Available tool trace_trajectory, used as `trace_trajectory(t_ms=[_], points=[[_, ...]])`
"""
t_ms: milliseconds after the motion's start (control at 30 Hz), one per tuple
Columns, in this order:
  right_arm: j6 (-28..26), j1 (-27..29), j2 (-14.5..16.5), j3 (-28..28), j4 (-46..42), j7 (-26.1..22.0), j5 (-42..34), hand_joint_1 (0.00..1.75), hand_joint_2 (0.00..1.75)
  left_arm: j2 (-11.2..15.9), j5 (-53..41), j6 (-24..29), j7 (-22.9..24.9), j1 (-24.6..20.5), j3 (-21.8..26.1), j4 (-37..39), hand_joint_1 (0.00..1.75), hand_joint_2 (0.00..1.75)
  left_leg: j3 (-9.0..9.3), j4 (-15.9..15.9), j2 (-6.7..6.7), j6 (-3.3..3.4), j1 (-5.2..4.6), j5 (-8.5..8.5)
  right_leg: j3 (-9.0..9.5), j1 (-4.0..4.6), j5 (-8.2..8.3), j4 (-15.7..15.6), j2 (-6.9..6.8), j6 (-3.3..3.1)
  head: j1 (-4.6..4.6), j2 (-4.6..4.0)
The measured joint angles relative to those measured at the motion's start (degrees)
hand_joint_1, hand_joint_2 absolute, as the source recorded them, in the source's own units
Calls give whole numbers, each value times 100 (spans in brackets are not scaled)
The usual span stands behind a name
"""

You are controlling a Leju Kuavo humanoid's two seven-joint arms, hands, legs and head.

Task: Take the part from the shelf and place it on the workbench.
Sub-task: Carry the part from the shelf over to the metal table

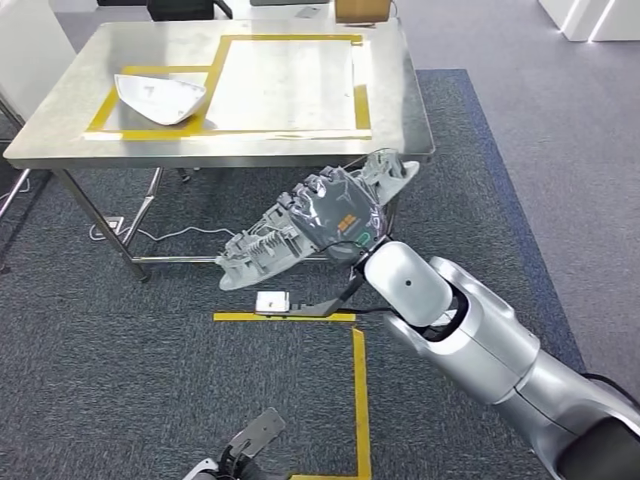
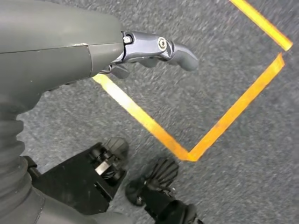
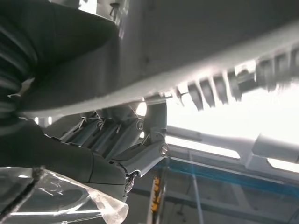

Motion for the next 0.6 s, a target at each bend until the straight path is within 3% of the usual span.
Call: trace_trajectory(t_ms=[67,133,200,267,300,333,367,400,467,500,533,600], points=[[2,-6,-3,4,9,7,-1,175,175,0,0,4,3,-7,-9,-3,0,175,32,0,28,-67,-2,-46,85,27,-107,-63,22,-161,-15,0],[6,6,-9,9,17,10,-2,175,175,-3,3,7,3,-13,-15,-6,0,175,-34,235,31,-115,15,36,187,21,-153,-104,52,-257,-38,0],[8,16,-13,24,31,10,-1,175,175,-4,7,7,2,-20,-17,-7,0,175,-424,912,19,-159,34,33,340,11,-219,-179,73,-328,-50,0],[8,21,-13,36,45,11,1,175,175,1,11,8,2,0,-18,-7,0,175,-912,1573,13,-193,47,-272,470,6,-311,-210,102,-352,-60,0],[9,21,-13,38,50,12,1,175,175,3,13,9,2,15,-18,-7,0,175,-1081,1719,13,-205,56,-424,537,4,-366,-213,120,-346,-61,0],[9,22,-13,40,54,13,2,175,175,6,15,12,2,27,-18,-7,0,175,-1174,1700,13,-214,67,-472,614,2,-424,-212,136,-335,-63,0],[10,24,-13,42,57,14,2,175,175,6,19,16,2,33,-18,-7,0,175,-1190,1516,14,-219,80,-379,703,-2,-484,-212,147,-319,-63,0],[10,26,-13,44,60,16,3,175,175,7,21,22,3,35,-18,-7,0,175,-1147,1200,14,-223,93,-145,797,-9,-547,-212,151,-299,-62,0],[11,25,-13,48,68,25,9,175,175,9,32,33,4,44,-18,-6,0,175,-1035,468,22,-225,118,496,938,-7,-676,-208,160,-234,-76,0],[11,18,-14,51,73,30,13,175,175,8,39,36,9,51,-18,-7,0,175,-1003,245,25,-215,118,686,986,0,-746,-209,166,-189,-82,0],[11,11,-15,54,78,35,15,175,175,4,46,39,14,59,-19,-7,0,175,-991,133,23,-187,116,771,1035,7,-787,-191,172,-133,-92,0],[12,-2,-18,57,81,37,15,175,175,-4,55,48,23,50,-20,-10,0,175,-934,132,4,-86,97,708,1110,-3,-834,-157,160,-27,-90,0]])
